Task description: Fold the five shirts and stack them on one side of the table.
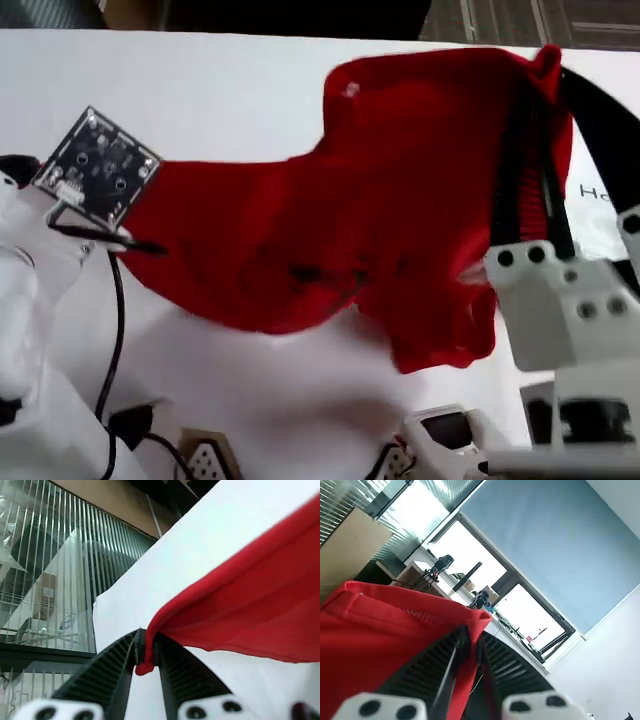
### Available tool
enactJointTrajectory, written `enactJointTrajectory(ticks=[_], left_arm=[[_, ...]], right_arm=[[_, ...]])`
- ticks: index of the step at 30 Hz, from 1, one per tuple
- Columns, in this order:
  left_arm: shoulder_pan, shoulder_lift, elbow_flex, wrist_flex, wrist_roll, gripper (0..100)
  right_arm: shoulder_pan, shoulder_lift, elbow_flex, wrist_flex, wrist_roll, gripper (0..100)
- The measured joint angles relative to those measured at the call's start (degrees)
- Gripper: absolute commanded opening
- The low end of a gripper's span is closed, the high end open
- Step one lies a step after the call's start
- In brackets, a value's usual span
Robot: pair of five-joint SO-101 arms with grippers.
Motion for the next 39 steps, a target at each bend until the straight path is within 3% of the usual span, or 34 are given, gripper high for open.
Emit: enactJointTrajectory(ticks=[17, 28, 39], left_arm=[[-3.7, -3.7, 8.4, -4.3, -0.1, 2], [-5.0, -3.8, 7.8, -0.1, 4.1, 2], [-5.2, -16.6, 4.3, 0.2, 4.2, 2]], right_arm=[[0.0, -0.2, -1.8, 0.7, 2.6, 2.0], [0.0, -0.2, -1.8, 2.5, 2.6, 2.1], [-0.1, -5.7, -2.6, 2.5, 2.6, 2.1]])
